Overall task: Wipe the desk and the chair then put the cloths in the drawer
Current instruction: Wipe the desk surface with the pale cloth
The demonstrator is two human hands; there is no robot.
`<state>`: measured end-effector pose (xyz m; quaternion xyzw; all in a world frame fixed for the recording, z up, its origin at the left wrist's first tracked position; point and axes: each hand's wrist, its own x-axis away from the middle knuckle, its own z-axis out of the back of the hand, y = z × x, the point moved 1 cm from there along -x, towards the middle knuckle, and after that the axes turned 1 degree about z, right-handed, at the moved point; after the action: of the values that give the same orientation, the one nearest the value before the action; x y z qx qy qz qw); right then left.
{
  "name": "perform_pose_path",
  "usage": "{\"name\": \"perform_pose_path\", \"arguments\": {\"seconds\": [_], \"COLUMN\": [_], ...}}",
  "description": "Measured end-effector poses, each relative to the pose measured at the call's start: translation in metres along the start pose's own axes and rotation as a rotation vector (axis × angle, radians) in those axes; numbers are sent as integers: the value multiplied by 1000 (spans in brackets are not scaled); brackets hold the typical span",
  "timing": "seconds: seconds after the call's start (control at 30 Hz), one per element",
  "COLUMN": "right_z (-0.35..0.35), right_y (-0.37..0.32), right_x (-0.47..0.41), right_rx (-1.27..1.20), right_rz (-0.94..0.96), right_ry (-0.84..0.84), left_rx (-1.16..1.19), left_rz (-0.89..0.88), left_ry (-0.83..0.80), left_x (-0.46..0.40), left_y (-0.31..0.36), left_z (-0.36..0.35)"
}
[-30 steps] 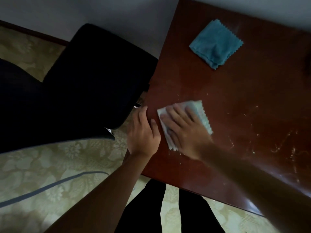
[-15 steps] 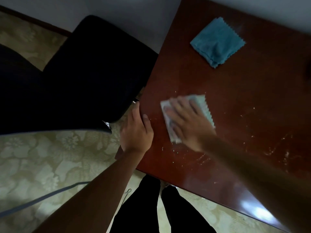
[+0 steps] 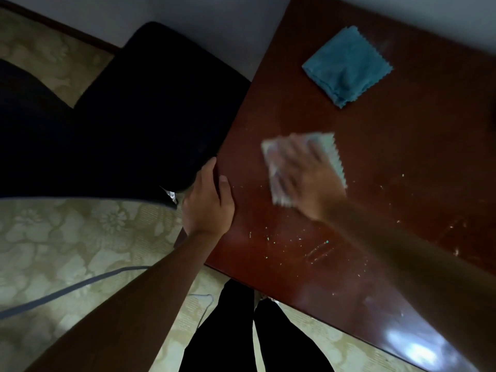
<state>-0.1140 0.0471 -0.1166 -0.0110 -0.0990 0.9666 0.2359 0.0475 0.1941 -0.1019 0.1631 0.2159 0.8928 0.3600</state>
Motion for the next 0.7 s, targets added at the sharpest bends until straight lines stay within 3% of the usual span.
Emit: {"name": "perform_pose_path", "arguments": {"seconds": [0.13,0.27,0.37,0.53,0.7], "right_z": [7,-7,-2,10,-11], "right_y": [17,-38,-14,28,-58], "right_x": [-40,32,34,-28,41], "right_rx": [10,-48,-55,-1,-14], "right_rz": [-284,-89,-5,-346,-25], "right_ry": [98,71,31,87,10], "left_rx": [-19,-13,-10,3,16], "left_rz": [8,-4,5,-9,7], "left_ry": [-1,-8,-12,4,0], "left_x": [-1,1,0,1,2], "left_y": [-2,-1,-1,0,-1], "left_z": [-2,-2,-1,-1,1]}}
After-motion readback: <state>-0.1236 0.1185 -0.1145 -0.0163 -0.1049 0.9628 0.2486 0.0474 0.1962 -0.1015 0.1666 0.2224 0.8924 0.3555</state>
